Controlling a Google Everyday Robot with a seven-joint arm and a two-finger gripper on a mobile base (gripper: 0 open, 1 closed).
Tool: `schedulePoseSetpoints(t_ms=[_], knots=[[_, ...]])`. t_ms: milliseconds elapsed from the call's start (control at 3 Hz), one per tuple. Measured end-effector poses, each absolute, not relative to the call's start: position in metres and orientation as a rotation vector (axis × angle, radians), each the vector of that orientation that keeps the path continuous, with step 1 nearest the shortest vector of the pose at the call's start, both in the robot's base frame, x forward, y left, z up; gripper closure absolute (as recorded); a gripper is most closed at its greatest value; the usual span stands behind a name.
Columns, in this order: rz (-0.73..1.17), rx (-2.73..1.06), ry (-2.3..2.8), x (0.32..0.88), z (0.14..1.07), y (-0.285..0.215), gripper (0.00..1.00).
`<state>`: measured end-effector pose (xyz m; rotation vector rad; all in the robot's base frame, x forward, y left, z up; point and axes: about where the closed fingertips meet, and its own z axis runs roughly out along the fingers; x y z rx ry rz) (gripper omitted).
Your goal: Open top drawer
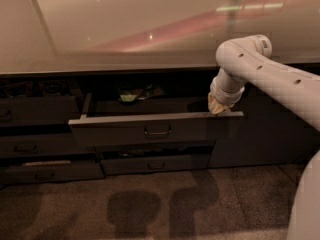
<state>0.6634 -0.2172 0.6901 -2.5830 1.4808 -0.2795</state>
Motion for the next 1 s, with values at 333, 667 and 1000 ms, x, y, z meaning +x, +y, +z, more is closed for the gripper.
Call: schedulePoseSetpoints(t_ms=[333, 667, 1000], knots=[[-0.292, -2.537, 1.522, 0.6618, 0.6871, -0.2194, 1.00], [-0.295, -2.528, 1.531, 0.6612, 0.6869, -0.2196, 1.00], [-0.294, -2.513, 1.546, 0.6581, 0.6827, -0.2197, 1.00]])
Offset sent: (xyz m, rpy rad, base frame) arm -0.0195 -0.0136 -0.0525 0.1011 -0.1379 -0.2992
